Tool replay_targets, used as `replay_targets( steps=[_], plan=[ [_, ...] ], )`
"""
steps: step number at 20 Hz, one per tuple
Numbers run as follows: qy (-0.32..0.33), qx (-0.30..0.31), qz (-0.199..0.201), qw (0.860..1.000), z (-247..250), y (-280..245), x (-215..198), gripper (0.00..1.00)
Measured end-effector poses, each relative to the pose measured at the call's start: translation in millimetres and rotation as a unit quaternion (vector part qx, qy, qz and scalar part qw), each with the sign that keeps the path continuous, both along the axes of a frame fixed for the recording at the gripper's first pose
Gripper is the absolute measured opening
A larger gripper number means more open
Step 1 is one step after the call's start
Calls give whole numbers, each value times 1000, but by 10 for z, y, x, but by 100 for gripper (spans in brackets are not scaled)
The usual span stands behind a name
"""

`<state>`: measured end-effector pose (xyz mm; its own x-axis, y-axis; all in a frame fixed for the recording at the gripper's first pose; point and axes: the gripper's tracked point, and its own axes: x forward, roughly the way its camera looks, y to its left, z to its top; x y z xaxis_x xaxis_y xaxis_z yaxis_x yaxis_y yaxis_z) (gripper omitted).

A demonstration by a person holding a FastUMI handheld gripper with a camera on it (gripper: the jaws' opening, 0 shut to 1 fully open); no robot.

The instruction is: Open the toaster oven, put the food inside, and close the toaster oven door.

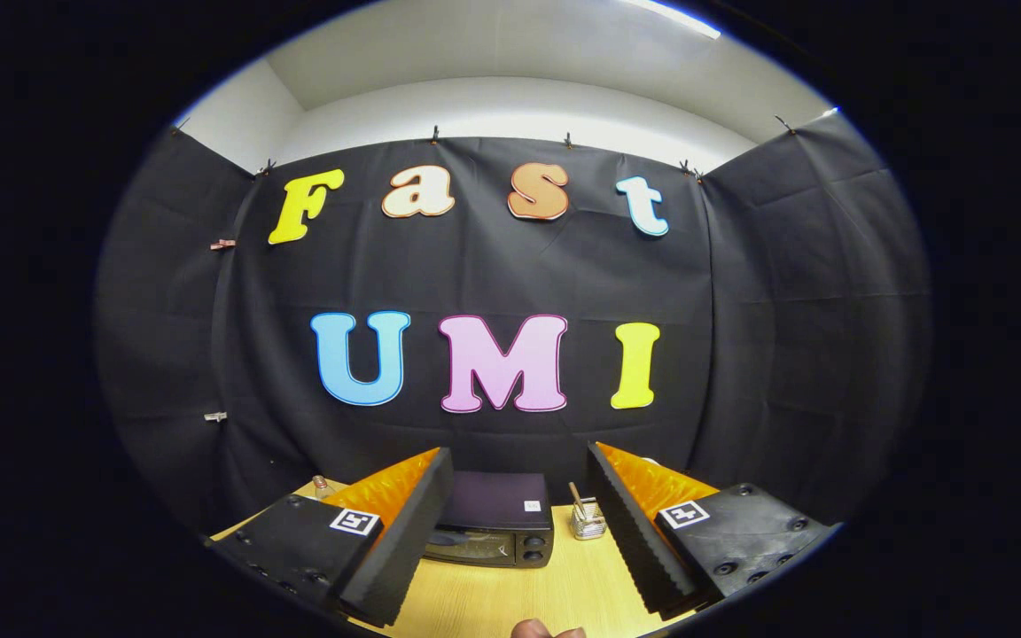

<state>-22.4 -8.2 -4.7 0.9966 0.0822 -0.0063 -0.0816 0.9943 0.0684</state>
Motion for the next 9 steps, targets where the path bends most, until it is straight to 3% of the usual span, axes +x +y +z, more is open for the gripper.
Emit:
replay_targets(
  steps=[9],
  plan=[
    [3, -2, -3, 1000, -59, -8, 5, 98]
  ],
)
